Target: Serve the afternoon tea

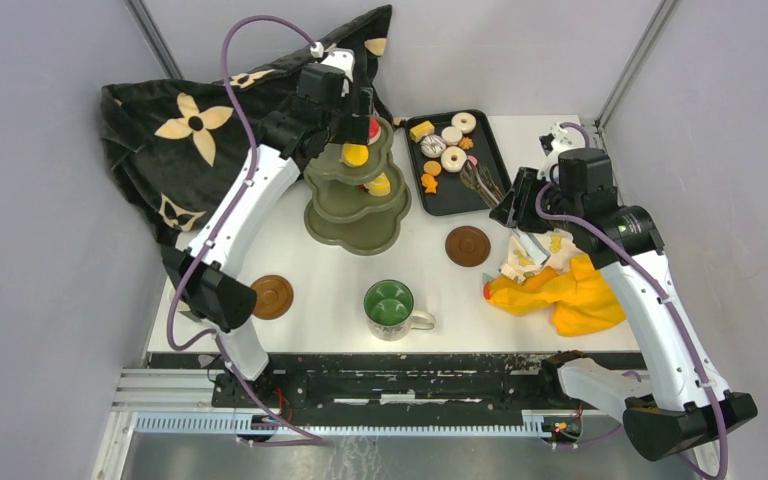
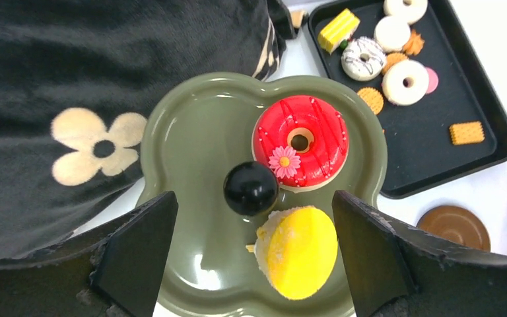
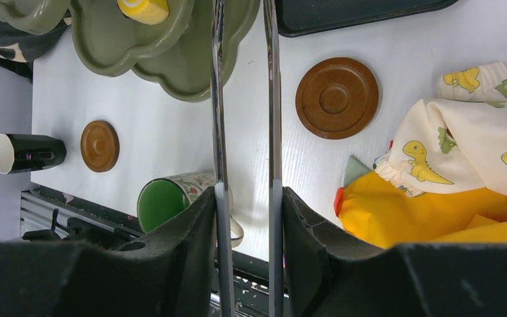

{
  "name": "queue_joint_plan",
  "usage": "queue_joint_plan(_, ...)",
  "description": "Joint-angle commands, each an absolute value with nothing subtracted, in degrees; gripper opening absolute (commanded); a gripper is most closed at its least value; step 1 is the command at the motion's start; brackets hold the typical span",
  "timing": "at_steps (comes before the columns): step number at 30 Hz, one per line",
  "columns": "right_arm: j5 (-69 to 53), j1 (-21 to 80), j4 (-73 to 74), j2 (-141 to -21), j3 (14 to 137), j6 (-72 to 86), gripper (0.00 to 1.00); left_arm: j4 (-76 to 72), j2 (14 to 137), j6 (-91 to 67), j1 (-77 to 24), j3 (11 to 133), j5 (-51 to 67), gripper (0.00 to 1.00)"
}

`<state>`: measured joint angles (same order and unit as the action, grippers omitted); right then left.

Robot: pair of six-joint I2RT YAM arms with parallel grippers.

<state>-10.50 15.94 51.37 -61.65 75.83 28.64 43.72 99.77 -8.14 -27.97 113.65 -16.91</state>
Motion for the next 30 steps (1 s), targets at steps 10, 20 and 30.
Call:
queue_joint_plan(10, -11.1, 15.6, 48.2, -60.9, 76.0, 28.1, 0.42, 40.7, 99.6, -8.3, -27.6, 113.0, -20.7, 0.42)
queue_joint_plan(20, -12.3, 15.6, 47.8, -61.0, 75.0, 27.8, 0.41, 42.7, 97.0, -19.6, -28.2, 113.3, -28.8, 0.03)
queue_joint_plan(30, -13.2, 15.6, 47.4, -60.5, 74.0, 28.1, 0.41, 49.9, 98.6, -32.6, -33.8, 120.2, -48.7, 0.03)
